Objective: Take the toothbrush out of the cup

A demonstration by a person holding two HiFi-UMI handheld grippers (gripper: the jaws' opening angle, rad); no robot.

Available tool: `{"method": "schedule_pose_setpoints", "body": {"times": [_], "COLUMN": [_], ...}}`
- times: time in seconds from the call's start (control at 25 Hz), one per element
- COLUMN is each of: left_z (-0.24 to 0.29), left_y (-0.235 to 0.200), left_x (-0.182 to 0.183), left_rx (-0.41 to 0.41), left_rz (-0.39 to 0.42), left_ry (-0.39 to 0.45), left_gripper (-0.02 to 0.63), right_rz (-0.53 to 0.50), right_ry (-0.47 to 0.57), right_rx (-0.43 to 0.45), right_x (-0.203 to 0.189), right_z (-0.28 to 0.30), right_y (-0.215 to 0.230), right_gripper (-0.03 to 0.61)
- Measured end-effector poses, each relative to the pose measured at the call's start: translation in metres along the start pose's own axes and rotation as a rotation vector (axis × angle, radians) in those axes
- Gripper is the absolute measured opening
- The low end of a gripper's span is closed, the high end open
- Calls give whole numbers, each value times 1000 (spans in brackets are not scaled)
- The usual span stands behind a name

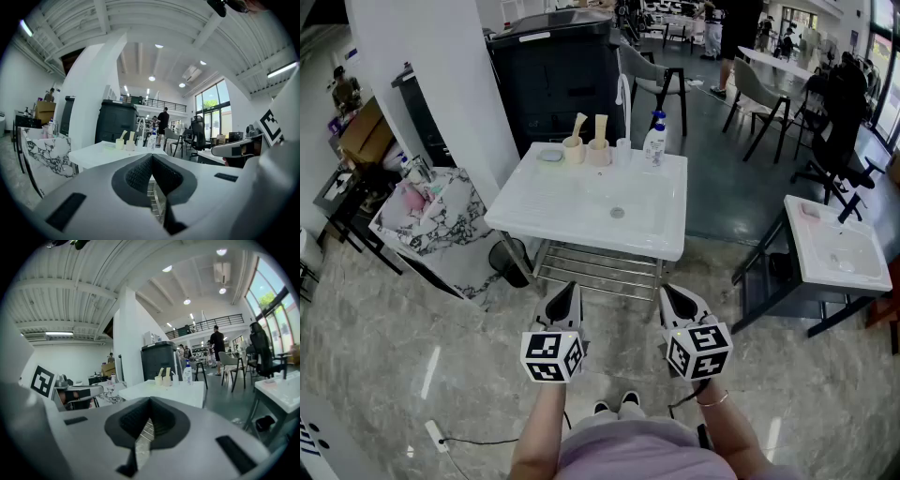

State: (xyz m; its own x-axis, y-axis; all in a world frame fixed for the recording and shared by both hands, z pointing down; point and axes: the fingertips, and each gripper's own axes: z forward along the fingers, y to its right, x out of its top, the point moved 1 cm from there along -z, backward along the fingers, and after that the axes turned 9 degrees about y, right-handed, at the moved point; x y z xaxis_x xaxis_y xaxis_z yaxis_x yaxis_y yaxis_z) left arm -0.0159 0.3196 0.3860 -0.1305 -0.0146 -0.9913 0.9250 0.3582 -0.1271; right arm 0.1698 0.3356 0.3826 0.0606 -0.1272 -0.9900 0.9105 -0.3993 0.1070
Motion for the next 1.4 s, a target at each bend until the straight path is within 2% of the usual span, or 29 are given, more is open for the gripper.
{"method": "schedule_pose_setpoints", "body": {"times": [0.4,0.48,0.68,0.84,1.16,1.4], "left_z": [8,10,16,31,105,190], "left_y": [2,1,-5,-19,-70,-136], "left_x": [-9,-8,-13,-15,-19,-13], "left_rx": [29,35,48,54,42,27], "left_rz": [-3,-6,-7,-6,-43,-50], "left_ry": [-10,-6,-29,-37,-24,-14], "left_gripper": [3,68,143,180,235,249], "right_rz": [-51,-32,14,37,56,53], "right_ry": [23,24,14,16,-13,-24], "right_rx": [-16,-15,-1,4,8,-43], "right_x": [2,0,-2,-2,-7,-1], "right_z": [3,6,21,41,124,219], "right_y": [9,12,15,20,39,57], "right_gripper": [3,3,43,85,130,140]}}
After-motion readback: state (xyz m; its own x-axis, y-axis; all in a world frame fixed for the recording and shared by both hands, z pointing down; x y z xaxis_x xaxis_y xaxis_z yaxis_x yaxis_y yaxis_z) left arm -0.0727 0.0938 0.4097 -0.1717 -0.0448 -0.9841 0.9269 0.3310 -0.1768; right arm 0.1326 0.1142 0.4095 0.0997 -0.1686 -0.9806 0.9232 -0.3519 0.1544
